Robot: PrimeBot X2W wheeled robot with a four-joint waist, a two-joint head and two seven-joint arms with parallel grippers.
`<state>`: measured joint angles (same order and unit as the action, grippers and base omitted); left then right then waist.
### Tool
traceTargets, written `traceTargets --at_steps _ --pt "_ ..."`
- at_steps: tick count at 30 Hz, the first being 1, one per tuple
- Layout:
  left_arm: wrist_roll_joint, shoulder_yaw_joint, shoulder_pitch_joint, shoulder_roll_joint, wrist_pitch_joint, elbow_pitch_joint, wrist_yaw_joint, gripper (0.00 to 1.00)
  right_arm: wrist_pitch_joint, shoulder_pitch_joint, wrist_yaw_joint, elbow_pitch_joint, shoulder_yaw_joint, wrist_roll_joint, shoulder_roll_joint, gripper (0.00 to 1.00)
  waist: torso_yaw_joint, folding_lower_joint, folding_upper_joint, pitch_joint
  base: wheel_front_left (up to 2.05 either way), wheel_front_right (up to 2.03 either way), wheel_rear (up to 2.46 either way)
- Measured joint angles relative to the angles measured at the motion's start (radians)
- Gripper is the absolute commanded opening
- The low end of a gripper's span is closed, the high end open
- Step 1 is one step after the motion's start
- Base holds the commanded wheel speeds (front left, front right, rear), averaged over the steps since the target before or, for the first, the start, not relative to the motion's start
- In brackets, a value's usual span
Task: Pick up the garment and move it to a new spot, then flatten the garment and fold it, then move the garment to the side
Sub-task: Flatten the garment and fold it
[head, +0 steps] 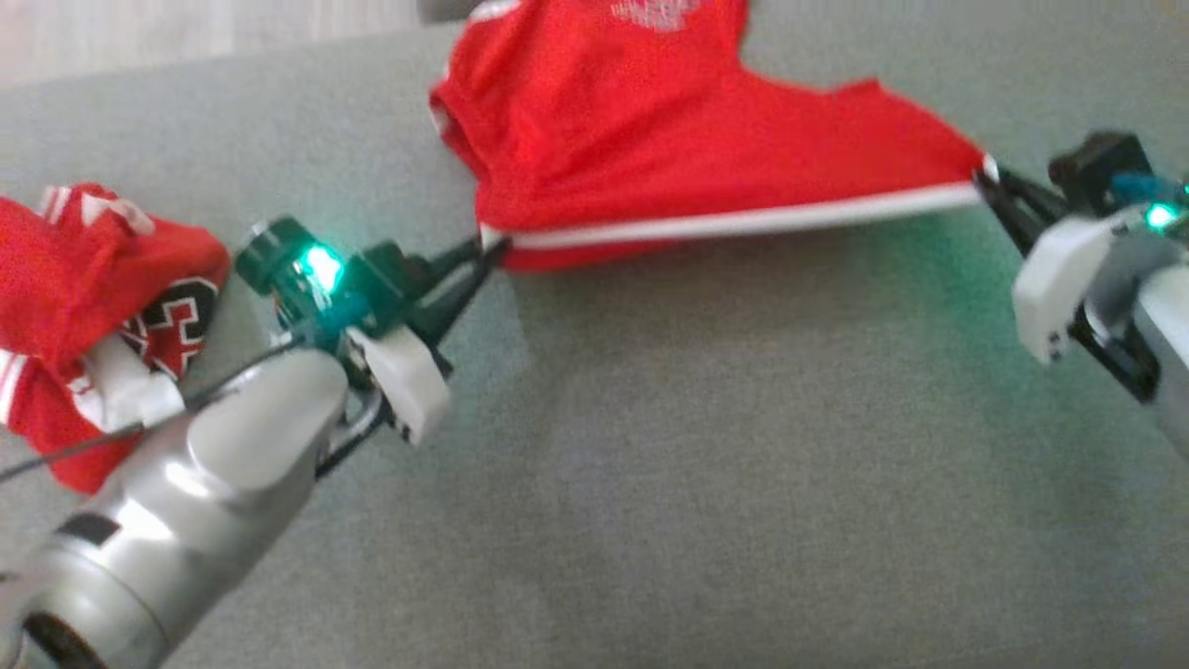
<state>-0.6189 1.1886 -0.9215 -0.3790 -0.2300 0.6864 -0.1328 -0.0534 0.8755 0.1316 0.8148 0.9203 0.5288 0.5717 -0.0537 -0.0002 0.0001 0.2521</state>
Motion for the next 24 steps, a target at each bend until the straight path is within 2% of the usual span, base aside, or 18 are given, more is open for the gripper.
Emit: traceTargets --at_steps 6,9,15,19,24 --pt "-0.046 0.021 0.104 -0.020 0.001 -0.089 0.006 0.00 0.115 -0.085 0.000 -0.186 0.135 0.217 0.152 0.00 0.011 -0.0001 0.0000 -0.090 0.00 0.00 0.00" --pt "-0.050 0.043 0.164 -0.033 0.021 -0.139 0.024 0.00 0.172 -0.128 0.000 -0.265 0.165 0.325 0.207 0.00 0.015 0.0000 0.0000 -0.132 0.00 0.00 0.00" --pt "-0.066 0.073 0.258 -0.060 0.080 -0.278 0.064 0.00 0.242 -0.217 0.000 -0.384 0.185 0.441 0.322 0.00 0.024 0.0000 0.0000 -0.199 0.00 0.00 0.00" --pt "-0.083 0.077 0.302 -0.091 0.117 -0.372 0.098 0.00 0.266 -0.272 0.000 -0.441 0.173 0.486 0.367 0.00 0.033 0.0000 0.0000 -0.215 0.00 0.00 0.00" --pt "-0.096 0.065 0.311 -0.118 0.140 -0.429 0.145 0.00 0.239 -0.286 0.000 -0.468 0.110 0.474 0.371 0.00 0.041 0.0002 0.0000 -0.202 0.00 0.00 0.00"
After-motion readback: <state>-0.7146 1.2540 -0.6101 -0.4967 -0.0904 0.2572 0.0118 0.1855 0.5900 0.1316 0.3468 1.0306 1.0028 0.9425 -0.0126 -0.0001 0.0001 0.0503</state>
